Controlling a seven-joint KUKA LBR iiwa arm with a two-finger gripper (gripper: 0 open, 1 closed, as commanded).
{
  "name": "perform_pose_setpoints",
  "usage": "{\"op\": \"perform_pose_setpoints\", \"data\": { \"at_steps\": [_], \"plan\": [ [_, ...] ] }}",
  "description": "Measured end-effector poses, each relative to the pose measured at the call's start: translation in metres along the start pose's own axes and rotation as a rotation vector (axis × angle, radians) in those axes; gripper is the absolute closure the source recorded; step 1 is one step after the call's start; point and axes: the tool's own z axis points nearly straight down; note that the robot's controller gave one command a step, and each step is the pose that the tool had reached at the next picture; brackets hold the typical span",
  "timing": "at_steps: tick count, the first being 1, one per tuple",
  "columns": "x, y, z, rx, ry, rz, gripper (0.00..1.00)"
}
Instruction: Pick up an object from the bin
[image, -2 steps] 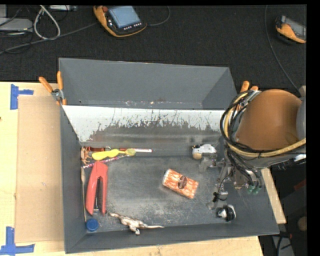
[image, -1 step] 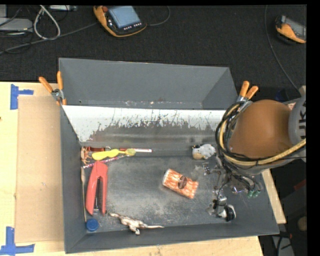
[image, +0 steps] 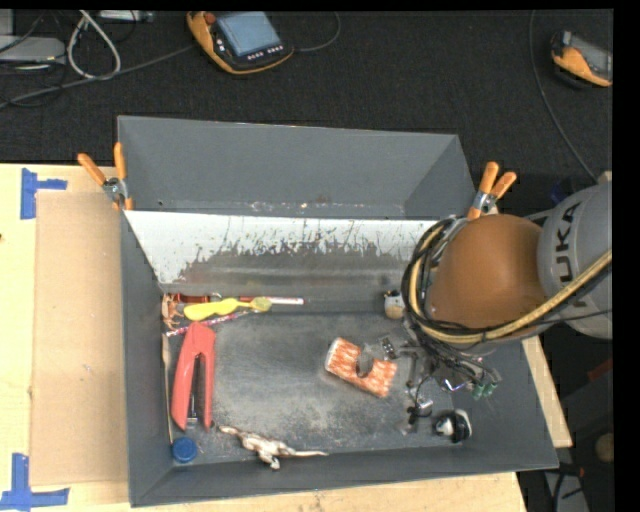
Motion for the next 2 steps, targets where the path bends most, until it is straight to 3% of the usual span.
{"op": "perform_pose_setpoints", "data": {
  "at_steps": [1, 2],
  "plan": [
    [-0.015, 0.000, 0.026, -0.001, 0.003, 0.249, 0.00],
    [-0.029, 0.011, 0.041, -0.001, 0.002, 0.169, 0.00]
  ]
}}
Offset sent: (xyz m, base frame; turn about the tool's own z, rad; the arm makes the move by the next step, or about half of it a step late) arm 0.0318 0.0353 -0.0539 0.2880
